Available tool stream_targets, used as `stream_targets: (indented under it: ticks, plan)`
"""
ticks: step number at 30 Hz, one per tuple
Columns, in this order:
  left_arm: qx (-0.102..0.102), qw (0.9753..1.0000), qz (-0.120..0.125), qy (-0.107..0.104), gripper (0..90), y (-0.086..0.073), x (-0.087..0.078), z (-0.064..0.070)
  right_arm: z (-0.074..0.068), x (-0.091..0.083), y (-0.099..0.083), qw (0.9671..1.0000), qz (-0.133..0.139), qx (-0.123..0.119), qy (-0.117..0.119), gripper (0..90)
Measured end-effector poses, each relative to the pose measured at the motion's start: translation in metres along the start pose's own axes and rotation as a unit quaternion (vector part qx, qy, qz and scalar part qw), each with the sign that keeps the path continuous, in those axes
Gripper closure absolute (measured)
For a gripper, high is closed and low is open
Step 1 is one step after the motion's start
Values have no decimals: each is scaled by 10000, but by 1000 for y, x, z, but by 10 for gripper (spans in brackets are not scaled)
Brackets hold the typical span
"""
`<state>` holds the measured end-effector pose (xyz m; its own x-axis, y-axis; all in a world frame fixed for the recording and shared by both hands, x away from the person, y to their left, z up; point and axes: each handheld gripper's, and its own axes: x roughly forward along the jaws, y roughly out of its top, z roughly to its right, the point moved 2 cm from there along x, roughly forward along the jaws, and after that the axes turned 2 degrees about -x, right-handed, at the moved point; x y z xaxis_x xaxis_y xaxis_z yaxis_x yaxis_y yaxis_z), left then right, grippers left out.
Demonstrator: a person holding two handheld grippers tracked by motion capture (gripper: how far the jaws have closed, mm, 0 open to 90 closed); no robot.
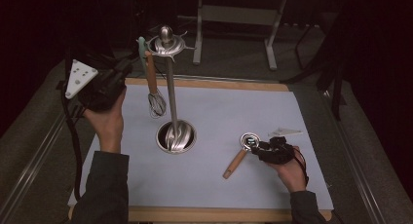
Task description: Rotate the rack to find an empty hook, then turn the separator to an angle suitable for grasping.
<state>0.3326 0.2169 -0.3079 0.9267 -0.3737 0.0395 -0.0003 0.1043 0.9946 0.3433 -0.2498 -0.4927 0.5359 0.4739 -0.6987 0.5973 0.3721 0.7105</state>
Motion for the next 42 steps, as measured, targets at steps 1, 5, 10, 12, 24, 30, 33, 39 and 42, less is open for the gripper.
stream_targets:
  ticks: [1, 5, 10, 12, 24, 30, 33, 39, 42]
  plan:
    - [-36, 10000, -43, 10, 853, -4, -1, -3, 0, 0, 0, 10000, -11, -5, 4, 562]
    - [-143, 9996, -257, 20, 831, -19, -4, -9, -1, 1, -1, 10000, -15, -38, 3, 564]
    - [-58, 9978, -657, 35, 779, -44, -5, -11, -1, 1, -1, 10000, -52, -26, 20, 566]
    - [-92, 9969, -779, 55, 765, -57, -5, -12, -1, 1, -2, 10000, -70, -53, 26, 572]
    - [-271, 9893, -1425, 180, 723, -128, -13, -14, -5, 9, -8, 9992, -310, -197, 148, 587]
    - [-265, 9828, -1819, 181, 724, -173, -16, -6, -13, 19, -13, 9974, -577, -412, 130, 639]
    - [-375, 9806, -1920, 146, 722, -188, -18, -4, -18, 24, -15, 9961, -683, -552, 84, 710]
    - [-453, 9765, -2101, 168, 716, -219, -20, -9, -25, 30, -17, 9938, -870, -667, 194, 846]
    - [-471, 9700, -2368, 270, 721, -232, -14, -14, -28, 31, -17, 9930, -906, -735, 203, 860]
